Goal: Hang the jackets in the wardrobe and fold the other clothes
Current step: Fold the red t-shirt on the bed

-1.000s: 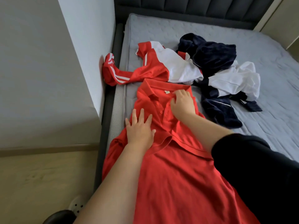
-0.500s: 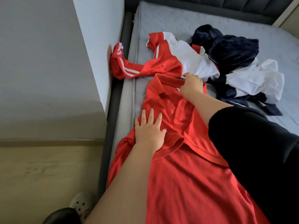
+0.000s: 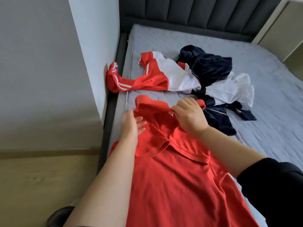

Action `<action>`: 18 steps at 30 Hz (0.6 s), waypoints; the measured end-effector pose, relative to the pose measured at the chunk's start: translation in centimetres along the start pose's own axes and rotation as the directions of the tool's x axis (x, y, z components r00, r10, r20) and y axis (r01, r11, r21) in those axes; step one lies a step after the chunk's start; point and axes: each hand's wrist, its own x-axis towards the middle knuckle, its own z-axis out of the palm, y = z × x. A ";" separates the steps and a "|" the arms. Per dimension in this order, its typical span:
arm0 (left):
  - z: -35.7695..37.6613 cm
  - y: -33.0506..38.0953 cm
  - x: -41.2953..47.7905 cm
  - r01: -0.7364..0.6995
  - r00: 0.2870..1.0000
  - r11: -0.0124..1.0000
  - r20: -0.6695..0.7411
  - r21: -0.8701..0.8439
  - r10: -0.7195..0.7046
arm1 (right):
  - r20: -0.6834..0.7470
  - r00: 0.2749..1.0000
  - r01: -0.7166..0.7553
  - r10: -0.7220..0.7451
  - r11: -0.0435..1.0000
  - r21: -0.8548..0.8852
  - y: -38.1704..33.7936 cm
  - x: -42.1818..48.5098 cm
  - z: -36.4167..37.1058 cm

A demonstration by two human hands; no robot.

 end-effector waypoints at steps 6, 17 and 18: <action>-0.3 -0.9 -1.8 -0.001 0.999 0.934 -0.042 0.357 0.017 | 0.092 0.993 0.067 -0.074 0.994 0.082 -3.0 -7.6 -2.2; -2.7 -4.4 -2.2 0.163 0.985 0.976 0.040 0.142 -0.171 | 0.612 0.082 -0.987 0.786 -0.021 0.159 0.2 -10.5 -2.9; -2.7 -4.5 -2.2 0.178 0.979 0.972 0.073 0.151 -0.191 | 0.650 0.098 -0.992 0.754 0.018 0.129 0.4 -10.6 -2.7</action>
